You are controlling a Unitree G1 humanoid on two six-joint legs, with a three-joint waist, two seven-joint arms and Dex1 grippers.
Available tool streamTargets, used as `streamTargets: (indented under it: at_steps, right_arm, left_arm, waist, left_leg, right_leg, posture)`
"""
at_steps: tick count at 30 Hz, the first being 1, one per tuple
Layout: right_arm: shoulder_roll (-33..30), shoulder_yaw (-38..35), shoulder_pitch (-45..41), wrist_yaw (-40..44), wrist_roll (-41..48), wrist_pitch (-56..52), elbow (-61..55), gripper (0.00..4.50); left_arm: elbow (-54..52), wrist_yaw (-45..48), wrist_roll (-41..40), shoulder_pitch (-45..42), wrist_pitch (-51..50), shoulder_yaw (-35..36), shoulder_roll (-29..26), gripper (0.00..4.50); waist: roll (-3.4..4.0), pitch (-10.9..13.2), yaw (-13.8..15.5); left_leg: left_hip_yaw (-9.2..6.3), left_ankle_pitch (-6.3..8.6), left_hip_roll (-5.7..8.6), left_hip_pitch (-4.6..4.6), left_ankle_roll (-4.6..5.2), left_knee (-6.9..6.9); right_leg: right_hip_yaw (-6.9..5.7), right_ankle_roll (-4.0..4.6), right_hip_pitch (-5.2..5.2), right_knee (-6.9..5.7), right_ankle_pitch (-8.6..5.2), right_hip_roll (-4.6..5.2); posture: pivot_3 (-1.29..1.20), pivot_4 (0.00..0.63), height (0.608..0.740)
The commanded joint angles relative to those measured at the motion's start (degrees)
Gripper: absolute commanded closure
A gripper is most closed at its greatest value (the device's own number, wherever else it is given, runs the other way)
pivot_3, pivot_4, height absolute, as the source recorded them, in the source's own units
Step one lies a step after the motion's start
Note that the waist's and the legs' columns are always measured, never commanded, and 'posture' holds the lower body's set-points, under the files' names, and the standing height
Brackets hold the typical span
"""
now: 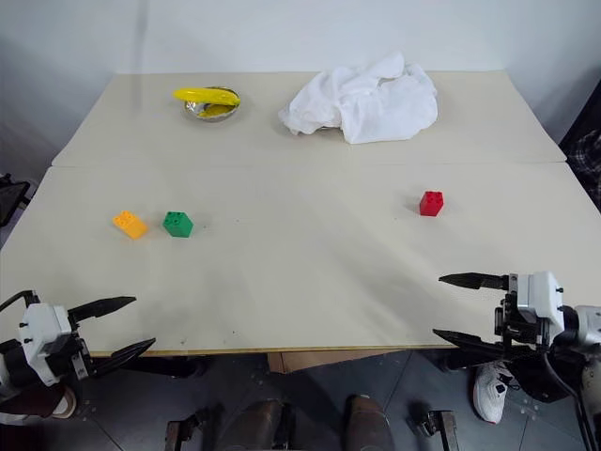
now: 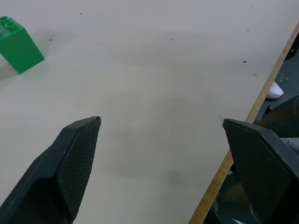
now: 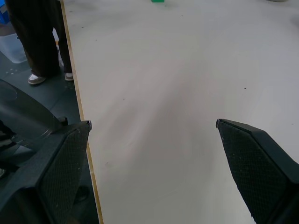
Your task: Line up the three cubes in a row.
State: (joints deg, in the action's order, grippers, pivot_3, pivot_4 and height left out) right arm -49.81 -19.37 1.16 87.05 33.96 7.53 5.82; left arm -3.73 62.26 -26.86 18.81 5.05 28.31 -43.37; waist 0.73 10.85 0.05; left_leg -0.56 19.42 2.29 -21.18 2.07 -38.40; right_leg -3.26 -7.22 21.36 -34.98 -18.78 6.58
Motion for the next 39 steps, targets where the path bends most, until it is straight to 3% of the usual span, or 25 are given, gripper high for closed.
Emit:
streamTargets:
  at_steps: [1,6,13,17,23,32,39]
  right_arm:
    - [0.3,-1.3,0.3,0.0,0.1,0.9,-0.1,0.00]
    - [2.9,-5.8,0.7,-7.2,0.4,0.9,1.8,0.00]
    - [7.9,-16.7,4.4,-21.9,-1.3,4.4,8.3,0.00]
    - [11.9,-18.9,4.7,-32.4,-3.4,4.8,9.4,0.00]
    - [15.2,-13.2,4.3,-38.6,-4.8,-0.5,0.3,0.00]
    - [14.4,-3.9,-7.3,-58.3,-10.0,-25.5,-8.9,0.00]
    - [22.2,3.2,-17.3,-70.6,-15.9,-29.9,-8.4,0.00]
  left_arm:
    - [-1.2,-0.5,-1.3,0.0,-0.3,1.8,0.2,0.04]
    - [-5.3,-1.1,-5.2,-0.7,-5.8,-0.3,1.1,0.04]
    - [-14.8,-8.2,-7.3,-5.2,-9.7,-8.1,10.0,0.04]
    - [-17.4,-9.6,-5.7,-7.0,-10.9,-12.8,11.9,0.04]
    - [-18.4,-13.4,-5.8,-10.6,-12.3,-14.4,13.3,0.04]
    - [-18.3,-12.6,-6.7,-14.4,-12.5,-15.2,11.9,0.04]
    - [-17.4,-14.9,-4.2,-17.0,-10.4,-18.3,15.4,0.04]
  waist:
    - [0.00,0.0,0.0]
    - [0.00,0.0,0.1]
    - [0.03,0.0,0.8]
    - [0.06,-0.1,0.8]
    - [0.21,-0.1,-0.1]
    - [0.25,-0.2,0.5]
    - [0.26,-0.2,0.3]
  left_leg:
    - [0.00,0.00,0.00,0.00,0.00,0.00]
    - [-0.01,0.00,0.01,0.00,0.00,-0.01]
    - [-0.01,0.00,0.03,0.00,0.00,-0.07]
    - [0.06,-0.01,0.02,0.02,-0.02,-0.19]
    - [0.24,-0.02,0.01,0.04,-0.02,-0.42]
    - [0.11,-0.02,0.01,-0.01,-0.02,-0.59]
    - [0.15,-0.01,0.05,-0.06,-0.02,-0.59]
  right_leg:
    - [0.00,0.00,0.00,0.00,0.00,0.00]
    - [0.00,0.00,0.00,-0.02,0.00,0.00]
    - [0.01,0.00,-0.02,-0.07,0.00,0.00]
    - [0.05,0.00,-0.02,-0.19,0.00,-0.05]
    - [0.28,0.00,0.10,-0.56,0.00,-0.08]
    - [0.30,0.01,0.14,-0.66,0.00,-0.05]
    - [0.28,0.01,0.19,-0.66,0.00,-0.07]
  posture:
    - [0.00,0.150,0.740]
    - [0.00,0.150,0.740]
    - [0.00,0.150,0.740]
    - [0.00,0.150,0.740]
    - [0.00,0.150,0.740]
    - [0.00,0.150,0.740]
    - [0.00,0.150,0.740]
